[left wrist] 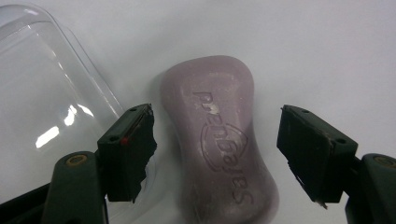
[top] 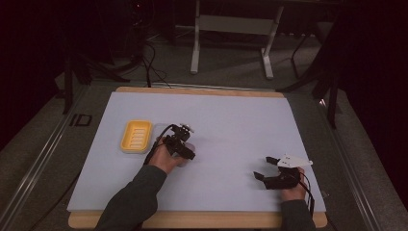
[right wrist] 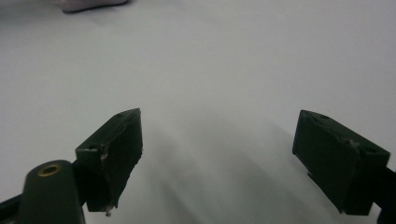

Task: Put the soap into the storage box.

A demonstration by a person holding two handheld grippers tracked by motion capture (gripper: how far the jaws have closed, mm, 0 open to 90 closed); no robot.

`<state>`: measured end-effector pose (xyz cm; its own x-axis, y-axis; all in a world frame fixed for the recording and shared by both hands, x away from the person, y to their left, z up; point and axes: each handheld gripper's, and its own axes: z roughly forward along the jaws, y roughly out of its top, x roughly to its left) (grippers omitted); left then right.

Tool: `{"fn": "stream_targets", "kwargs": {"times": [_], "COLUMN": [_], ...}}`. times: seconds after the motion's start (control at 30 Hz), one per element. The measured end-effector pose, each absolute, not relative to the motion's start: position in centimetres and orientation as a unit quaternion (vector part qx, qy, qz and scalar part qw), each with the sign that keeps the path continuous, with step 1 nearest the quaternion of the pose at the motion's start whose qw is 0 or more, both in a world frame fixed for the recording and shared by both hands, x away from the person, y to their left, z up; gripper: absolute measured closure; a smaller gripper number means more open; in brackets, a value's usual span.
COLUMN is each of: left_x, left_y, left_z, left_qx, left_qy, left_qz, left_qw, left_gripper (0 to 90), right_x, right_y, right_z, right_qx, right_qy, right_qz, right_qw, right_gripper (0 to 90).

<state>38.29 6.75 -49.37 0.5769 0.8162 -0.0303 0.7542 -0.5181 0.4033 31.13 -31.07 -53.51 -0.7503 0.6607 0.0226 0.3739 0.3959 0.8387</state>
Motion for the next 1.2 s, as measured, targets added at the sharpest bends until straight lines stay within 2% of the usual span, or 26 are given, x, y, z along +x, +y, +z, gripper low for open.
{"fn": "stream_targets", "kwargs": {"times": [0.6,1.2], "left_x": [38.8,38.9], "left_y": [6.0,6.1], "left_z": [-50.6,-50.3], "left_qx": [0.875,0.885], "left_qy": [0.449,0.437], "left_qz": [0.081,0.07], "left_qw": [0.163,0.144], "left_gripper": [27.6,48.4], "right_x": [31.1,31.1], "right_y": [-31.0,-31.0], "right_z": [-53.5,-53.5], "right_qx": [0.314,0.315], "right_qy": [0.821,0.82], "right_qz": [0.45,0.45], "right_qw": [0.161,0.16], "right_gripper": [15.6,15.6]}}
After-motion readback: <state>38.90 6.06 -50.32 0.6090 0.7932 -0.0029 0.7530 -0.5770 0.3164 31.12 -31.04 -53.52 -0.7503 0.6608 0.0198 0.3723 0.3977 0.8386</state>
